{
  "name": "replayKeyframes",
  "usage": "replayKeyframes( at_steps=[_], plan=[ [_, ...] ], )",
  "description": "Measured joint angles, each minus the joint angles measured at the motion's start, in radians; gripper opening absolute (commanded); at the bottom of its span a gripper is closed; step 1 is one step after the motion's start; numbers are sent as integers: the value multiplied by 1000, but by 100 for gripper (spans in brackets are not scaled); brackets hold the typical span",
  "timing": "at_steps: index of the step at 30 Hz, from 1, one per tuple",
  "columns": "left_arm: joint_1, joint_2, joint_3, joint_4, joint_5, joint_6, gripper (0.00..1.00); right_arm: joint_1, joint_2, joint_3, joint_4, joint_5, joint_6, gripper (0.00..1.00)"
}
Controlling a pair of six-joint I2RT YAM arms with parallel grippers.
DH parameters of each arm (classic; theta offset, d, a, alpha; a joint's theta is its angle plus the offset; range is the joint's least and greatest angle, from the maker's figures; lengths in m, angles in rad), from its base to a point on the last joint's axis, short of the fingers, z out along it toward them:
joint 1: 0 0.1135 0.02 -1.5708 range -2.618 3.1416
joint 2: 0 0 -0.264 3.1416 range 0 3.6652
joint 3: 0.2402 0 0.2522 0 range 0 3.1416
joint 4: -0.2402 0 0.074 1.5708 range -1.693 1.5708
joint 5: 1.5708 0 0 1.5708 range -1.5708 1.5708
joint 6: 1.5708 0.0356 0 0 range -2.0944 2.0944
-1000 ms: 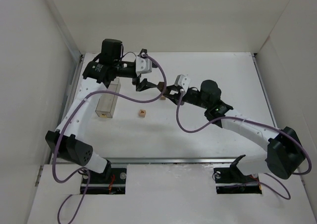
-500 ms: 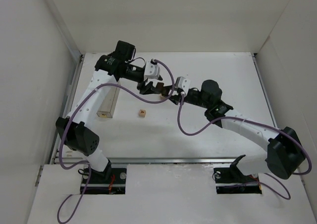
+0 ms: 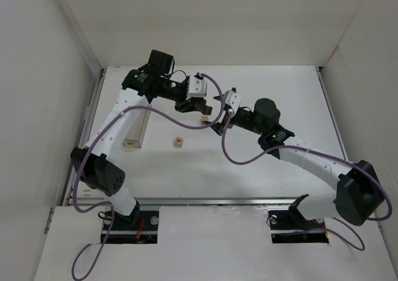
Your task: Build the wood block tower
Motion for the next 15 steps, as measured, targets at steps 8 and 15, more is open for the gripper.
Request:
replayKeyframes(
  at_steps=[8, 15],
  plan=[
    [-7, 138, -56, 179, -264, -71, 0, -114, -154, -155, -37, 131, 10, 100],
    [-30, 387, -2, 220, -448, -106, 0, -139, -262, -224, -179, 148, -52, 100]
  ],
)
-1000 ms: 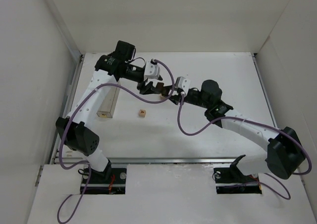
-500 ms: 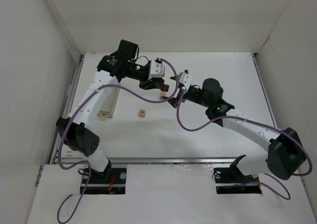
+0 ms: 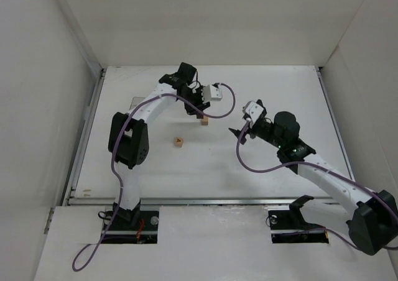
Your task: Build the wood block tower
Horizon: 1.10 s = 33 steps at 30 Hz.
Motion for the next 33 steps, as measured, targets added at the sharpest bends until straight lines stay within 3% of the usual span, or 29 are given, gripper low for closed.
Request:
replayKeyframes(
  at_steps=[12, 33],
  plan=[
    [-60, 31, 22, 53, -53, -19, 0, -1, -96, -30, -140, 31, -56, 100],
    [-67, 64, 22, 51, -84, -18, 0, -1, -127, -61, -166, 61, -63, 100]
  ],
)
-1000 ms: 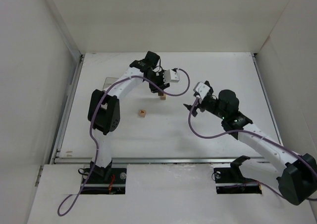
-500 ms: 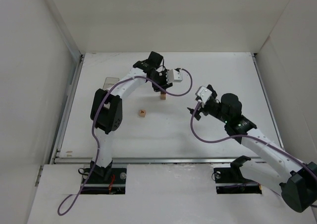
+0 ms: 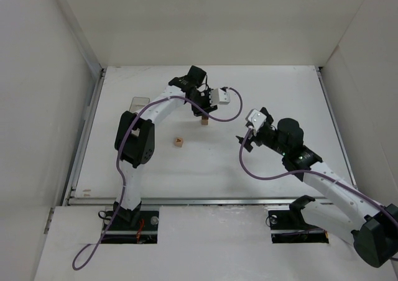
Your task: Build the wood block tower
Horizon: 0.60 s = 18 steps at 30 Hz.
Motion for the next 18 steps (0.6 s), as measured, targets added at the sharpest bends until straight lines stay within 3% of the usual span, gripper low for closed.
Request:
replayKeyframes(
  at_steps=[18],
  plan=[
    [0, 0, -16, 2, -13, 7, 0, 0, -20, 0, -8, 25, 0, 100]
  ],
)
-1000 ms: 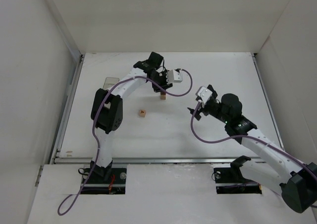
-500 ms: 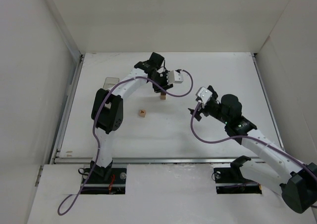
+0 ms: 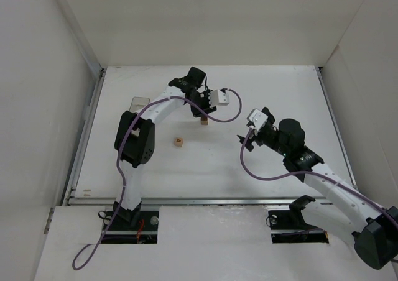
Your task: Build the wood block tower
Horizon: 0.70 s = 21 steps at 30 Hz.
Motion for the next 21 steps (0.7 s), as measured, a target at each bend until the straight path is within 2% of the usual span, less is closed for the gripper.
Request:
replayKeyframes(
  at_steps=[21],
  plan=[
    [0, 1, -20, 48, 3, -2, 0, 0, 0, 0, -16, 10, 0, 100]
  ],
)
